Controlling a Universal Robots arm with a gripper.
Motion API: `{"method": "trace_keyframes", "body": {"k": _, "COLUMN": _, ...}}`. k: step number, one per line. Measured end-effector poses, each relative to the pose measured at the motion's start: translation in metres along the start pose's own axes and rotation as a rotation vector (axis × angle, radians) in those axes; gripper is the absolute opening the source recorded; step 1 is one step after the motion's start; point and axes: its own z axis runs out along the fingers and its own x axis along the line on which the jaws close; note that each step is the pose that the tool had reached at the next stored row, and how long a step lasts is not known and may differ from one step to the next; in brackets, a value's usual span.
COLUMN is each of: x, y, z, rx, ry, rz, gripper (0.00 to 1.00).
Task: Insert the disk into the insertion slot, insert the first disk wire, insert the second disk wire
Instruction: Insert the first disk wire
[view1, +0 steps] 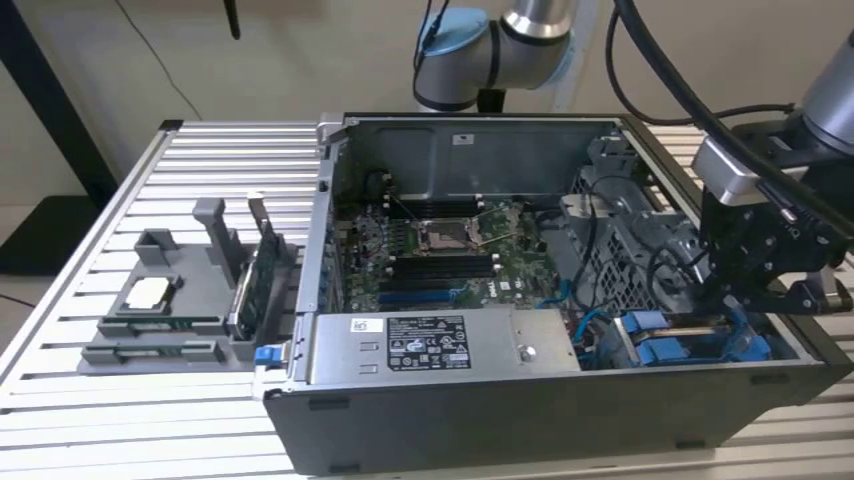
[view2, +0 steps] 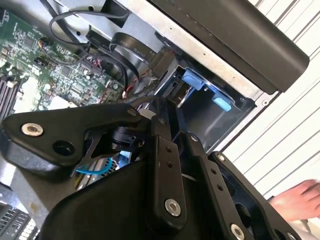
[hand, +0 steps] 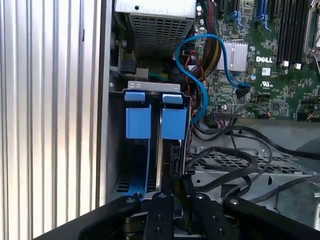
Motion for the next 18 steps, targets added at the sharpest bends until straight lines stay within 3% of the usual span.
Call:
{"method": "trace_keyframes", "body": {"k": 4, "x": 0.0002, "y": -0.0026, "z": 0.0015, "rx": 0.0003, "ry": -0.0011, "rz": 0.005, "gripper": 0.19}}
{"method": "trace_keyframes", "body": {"k": 18, "x": 0.0006, "y": -0.0067, "z": 0.0068, "rx": 0.0011, "ry": -0.0193, "rz": 0.009, "gripper": 0.19}}
